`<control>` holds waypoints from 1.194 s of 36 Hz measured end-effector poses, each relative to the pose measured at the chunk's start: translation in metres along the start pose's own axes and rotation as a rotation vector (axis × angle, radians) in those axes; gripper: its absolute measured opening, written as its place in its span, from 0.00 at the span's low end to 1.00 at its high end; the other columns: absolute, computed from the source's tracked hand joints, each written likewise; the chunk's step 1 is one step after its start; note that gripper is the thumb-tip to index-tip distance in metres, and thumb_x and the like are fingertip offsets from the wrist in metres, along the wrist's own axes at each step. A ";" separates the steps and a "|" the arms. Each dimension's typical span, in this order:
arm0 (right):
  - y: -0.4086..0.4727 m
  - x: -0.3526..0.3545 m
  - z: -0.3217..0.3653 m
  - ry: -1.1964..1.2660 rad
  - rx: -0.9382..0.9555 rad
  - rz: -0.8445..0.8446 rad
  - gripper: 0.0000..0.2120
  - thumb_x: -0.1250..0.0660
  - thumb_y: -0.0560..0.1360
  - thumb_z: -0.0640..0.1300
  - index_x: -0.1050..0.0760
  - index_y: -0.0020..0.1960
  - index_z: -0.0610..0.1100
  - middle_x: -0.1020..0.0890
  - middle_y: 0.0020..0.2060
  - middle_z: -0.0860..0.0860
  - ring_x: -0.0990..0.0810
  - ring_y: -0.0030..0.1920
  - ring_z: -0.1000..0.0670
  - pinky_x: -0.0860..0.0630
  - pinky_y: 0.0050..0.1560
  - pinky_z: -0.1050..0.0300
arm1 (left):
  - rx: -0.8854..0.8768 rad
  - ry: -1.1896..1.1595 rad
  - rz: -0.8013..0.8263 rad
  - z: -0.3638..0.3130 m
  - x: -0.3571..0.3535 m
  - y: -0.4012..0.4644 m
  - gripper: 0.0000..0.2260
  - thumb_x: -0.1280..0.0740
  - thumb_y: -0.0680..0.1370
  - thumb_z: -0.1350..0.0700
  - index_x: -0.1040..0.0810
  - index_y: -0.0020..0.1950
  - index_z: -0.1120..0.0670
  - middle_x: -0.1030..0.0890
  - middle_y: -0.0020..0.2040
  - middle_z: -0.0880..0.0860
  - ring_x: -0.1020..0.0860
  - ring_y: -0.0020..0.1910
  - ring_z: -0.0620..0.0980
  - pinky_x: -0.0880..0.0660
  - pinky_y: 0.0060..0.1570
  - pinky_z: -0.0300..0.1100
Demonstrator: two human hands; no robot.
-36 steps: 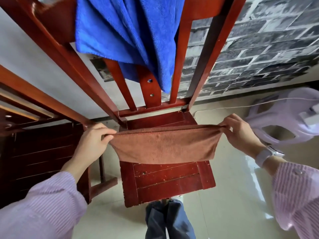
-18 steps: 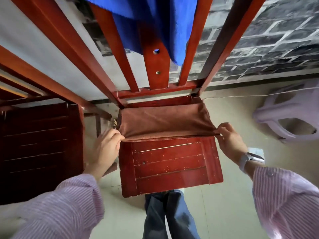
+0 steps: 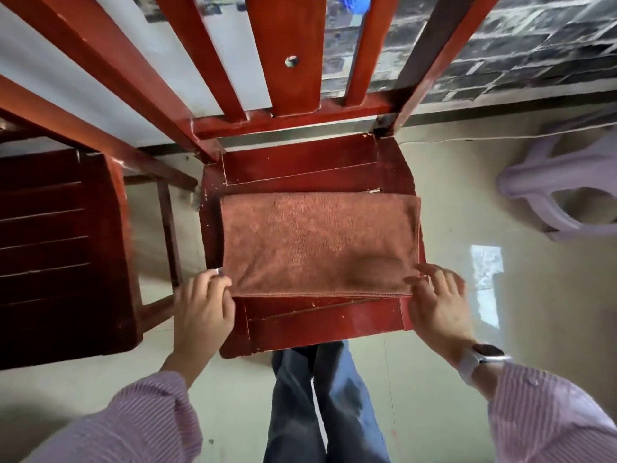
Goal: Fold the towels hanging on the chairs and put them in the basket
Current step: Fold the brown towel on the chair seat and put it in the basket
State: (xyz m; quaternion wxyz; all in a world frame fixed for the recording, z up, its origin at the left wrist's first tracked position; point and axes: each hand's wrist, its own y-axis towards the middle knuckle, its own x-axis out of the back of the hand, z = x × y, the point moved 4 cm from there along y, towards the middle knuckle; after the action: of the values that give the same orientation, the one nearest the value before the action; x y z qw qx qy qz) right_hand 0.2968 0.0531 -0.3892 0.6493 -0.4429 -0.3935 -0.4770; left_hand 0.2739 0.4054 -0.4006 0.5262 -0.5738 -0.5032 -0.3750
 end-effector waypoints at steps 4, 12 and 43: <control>0.021 -0.024 0.041 -0.036 0.079 0.068 0.18 0.46 0.73 0.44 0.30 0.61 0.46 0.26 0.63 0.42 0.35 0.66 0.43 0.45 0.67 0.36 | -0.155 0.000 0.055 -0.044 -0.016 0.018 0.18 0.46 0.77 0.52 0.27 0.63 0.55 0.25 0.63 0.56 0.29 0.61 0.57 0.32 0.60 0.56; 0.054 -0.088 0.082 -0.146 0.128 0.178 0.26 0.46 0.74 0.52 0.41 0.72 0.52 0.37 0.72 0.42 0.40 0.72 0.41 0.46 0.67 0.31 | -0.211 0.060 0.168 -0.096 -0.064 0.049 0.24 0.48 0.77 0.45 0.42 0.73 0.46 0.42 0.75 0.54 0.48 0.74 0.56 0.51 0.70 0.63; 0.009 -0.076 0.046 -0.134 0.251 -0.039 0.09 0.37 0.69 0.47 0.24 0.48 0.48 0.21 0.43 0.49 0.34 0.43 0.48 0.31 0.40 0.52 | -0.558 -0.007 -0.044 -0.081 -0.054 0.018 0.08 0.30 0.71 0.52 0.20 0.49 0.51 0.21 0.44 0.50 0.25 0.44 0.51 0.34 0.46 0.48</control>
State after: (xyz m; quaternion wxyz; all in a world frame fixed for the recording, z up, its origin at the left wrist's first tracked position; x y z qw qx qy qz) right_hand 0.2833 0.1193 -0.4482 0.6625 -0.3814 -0.5008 -0.4059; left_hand 0.2876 0.3170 -0.4431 0.3377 -0.6869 -0.3946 -0.5083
